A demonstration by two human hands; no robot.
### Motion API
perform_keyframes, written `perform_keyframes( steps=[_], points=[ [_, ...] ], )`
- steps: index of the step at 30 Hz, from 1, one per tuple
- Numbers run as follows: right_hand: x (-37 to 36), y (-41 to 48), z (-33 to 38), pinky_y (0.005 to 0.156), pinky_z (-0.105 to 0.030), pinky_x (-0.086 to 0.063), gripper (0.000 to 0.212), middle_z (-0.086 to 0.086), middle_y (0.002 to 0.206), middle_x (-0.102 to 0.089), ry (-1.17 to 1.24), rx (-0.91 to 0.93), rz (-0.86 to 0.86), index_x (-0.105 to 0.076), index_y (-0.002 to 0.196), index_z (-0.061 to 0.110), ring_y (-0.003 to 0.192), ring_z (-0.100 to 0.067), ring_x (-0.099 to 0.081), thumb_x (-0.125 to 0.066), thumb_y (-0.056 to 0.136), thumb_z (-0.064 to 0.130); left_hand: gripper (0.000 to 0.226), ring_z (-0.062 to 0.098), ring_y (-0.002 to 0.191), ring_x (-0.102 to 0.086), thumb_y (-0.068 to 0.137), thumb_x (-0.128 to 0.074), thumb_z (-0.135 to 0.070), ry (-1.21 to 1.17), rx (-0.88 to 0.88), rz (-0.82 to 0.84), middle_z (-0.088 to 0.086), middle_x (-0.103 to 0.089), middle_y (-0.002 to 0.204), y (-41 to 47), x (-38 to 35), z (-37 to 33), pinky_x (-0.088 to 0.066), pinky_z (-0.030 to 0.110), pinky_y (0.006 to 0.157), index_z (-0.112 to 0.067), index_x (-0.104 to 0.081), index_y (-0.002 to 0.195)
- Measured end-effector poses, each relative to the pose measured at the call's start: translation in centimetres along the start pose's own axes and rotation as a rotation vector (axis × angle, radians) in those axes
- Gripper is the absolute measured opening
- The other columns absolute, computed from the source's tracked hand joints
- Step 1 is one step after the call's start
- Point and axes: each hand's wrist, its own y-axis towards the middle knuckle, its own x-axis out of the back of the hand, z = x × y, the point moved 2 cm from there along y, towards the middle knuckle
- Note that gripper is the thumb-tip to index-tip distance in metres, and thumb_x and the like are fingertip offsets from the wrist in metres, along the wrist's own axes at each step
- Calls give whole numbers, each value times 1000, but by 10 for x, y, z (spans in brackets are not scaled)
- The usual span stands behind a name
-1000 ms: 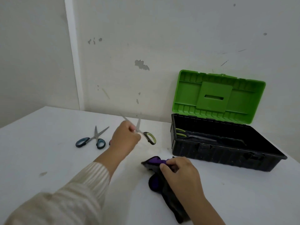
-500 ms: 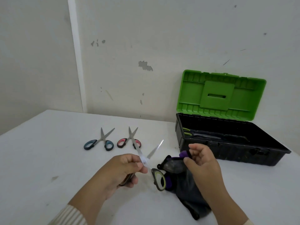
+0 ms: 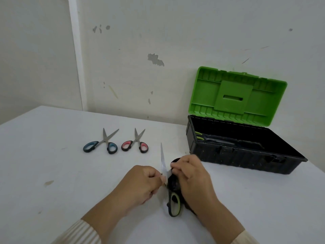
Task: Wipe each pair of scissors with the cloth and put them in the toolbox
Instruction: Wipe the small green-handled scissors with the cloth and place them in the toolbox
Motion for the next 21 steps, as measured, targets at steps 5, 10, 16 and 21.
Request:
perform_keyframes(
  steps=[5,10,16,21],
  points=[
    [-4,-6,0,69,-1,-37,13,14,81,-50,12,-8,22,-71,85,12,76,8,-50,-58,84,9,29,10,33,-33,88,-62,-16,20,-12,-15,1,-50,47,-2,-5,-1,-25,15,36,-9,-59,61],
    [-2,-5,-1,63,-1,-37,12,5,78,-56,-154,62,-65,-70,77,9,74,-2,-50,-60,81,2,32,10,33,-33,88,-62,-18,24,-14,-20,0,-50,45,-3,-6,-3,-25,15,36,-10,-57,58],
    [3,-3,-7,63,-5,-39,12,-1,78,-58,-84,-26,-122,-68,74,8,68,-6,-51,-62,80,0,28,10,34,-33,88,-62,-17,25,-4,-16,0,-51,47,-4,-7,-4,-26,15,36,-8,-59,62],
    [0,-6,-4,63,-5,-39,10,3,82,-56,-44,-60,-76,-70,80,10,74,-13,-54,-60,83,8,31,10,34,-33,89,-61,-18,39,-5,0,1,-51,48,-5,-7,-4,-27,15,36,-8,-58,60]
  ],
)
